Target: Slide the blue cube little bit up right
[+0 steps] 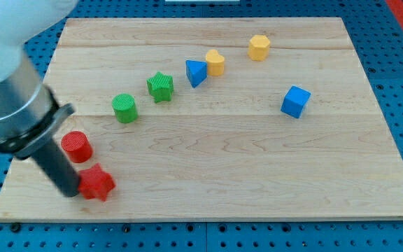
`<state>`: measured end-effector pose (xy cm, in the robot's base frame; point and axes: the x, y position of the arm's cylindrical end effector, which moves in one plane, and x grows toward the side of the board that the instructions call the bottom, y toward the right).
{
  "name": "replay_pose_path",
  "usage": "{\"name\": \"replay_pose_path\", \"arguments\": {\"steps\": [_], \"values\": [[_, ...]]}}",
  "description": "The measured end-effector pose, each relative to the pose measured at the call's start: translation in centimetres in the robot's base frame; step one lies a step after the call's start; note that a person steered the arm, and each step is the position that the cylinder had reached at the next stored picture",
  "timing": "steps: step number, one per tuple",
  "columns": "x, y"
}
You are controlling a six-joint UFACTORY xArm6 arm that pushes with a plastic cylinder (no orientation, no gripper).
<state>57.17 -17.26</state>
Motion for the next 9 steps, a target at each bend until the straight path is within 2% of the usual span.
{"name": "replay_pose_path", "arguments": {"steps": [1,3,5,7,9], "values": [[-0.7,6.2],[-7.6,17.7],[-10.0,30.3],[-18.8,30.3],[-11.6,33.2]]}}
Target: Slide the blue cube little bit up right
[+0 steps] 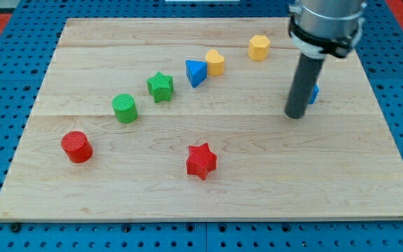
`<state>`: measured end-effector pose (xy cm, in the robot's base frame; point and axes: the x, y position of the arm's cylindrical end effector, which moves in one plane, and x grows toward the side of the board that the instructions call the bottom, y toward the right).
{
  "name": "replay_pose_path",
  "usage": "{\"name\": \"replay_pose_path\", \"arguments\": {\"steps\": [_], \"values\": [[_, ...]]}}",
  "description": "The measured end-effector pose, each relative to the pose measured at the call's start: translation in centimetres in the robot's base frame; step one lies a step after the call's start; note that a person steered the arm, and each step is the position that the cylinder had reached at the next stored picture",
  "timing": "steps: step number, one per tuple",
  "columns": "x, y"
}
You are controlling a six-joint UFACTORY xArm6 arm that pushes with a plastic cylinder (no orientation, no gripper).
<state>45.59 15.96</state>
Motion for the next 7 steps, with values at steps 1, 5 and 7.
{"name": "replay_pose_path", "arguments": {"steps": [1,5,7], "values": [[-3.2,3.6],[-0.5,6.8],[15.4,-10.5]]}}
